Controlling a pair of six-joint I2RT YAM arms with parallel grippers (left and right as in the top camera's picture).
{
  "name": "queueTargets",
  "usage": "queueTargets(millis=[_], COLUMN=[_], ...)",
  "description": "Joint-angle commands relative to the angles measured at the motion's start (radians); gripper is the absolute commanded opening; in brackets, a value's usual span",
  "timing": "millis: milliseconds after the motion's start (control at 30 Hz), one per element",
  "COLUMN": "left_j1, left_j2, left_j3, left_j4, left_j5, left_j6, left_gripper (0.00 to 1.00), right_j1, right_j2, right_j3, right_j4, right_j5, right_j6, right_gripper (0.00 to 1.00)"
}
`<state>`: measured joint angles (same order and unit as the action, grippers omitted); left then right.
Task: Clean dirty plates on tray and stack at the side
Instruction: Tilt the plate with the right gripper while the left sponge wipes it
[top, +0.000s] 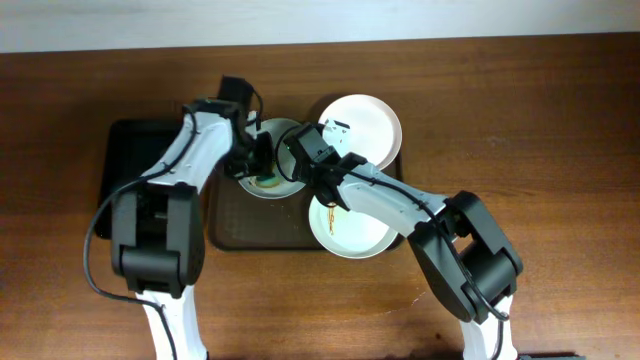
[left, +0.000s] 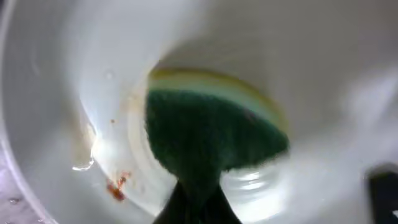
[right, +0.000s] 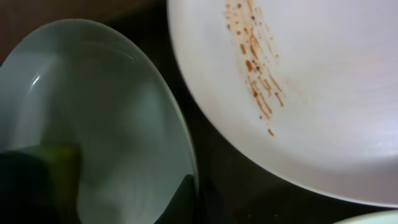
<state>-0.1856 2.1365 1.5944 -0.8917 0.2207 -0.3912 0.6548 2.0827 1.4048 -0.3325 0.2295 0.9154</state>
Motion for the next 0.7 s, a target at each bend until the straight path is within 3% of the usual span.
queueTargets(millis=[0, 133, 167, 267, 400, 533, 600, 667], left_j1=[0.000, 0.000, 0.000, -0.006, -0.007, -0.032, -0.059, -0.037], left_j2=[-0.003, -0.003, -0.003, -0.003, -0.003, -0.005, -0.019, -0.028], left_j3=[-0.122, -0.170, -0.170, -0.170, -0.160, -0.031, 0.063, 0.208], left_j4=[0.122, 0.139, 0.190, 0.343, 0.389, 0.423, 0.339, 0.147], left_j5=[-0.055, -0.316, -0.387, -0.406, -0.558, -0.519, -0.473, -0.369], left_j6=[-0.042, 0.010, 0.086, 0.234, 0.251, 0.297, 0.303, 0.286], left_gripper=[0.01, 0.01, 0.01, 0.01, 0.01, 0.01, 0.01, 0.01], right_j1=[-0.017, -0.016, -0.016, -0.016, -0.038, -0.040, -0.040, -0.040], right_j2=[0.005, 0.005, 0.005, 0.006, 0.058, 0.058, 0.058, 0.058], right_j3=[-0.006, -0.006, -0.006, -0.006, -0.006, -0.006, -0.006, -0.006], right_j4=[0.000, -0.005, -0.015, -0.030, -0.018, -0.022, -0.023, -0.030], right_j5=[-0.035, -0.039, -0.039, -0.058, -0.175, -0.178, -0.178, -0.178], right_j6=[0.006, 0.006, 0.006, 0.006, 0.010, 0.010, 0.010, 0.009], right_gripper=[0.04, 0.04, 0.04, 0.04, 0.04, 0.04, 0.04, 0.04])
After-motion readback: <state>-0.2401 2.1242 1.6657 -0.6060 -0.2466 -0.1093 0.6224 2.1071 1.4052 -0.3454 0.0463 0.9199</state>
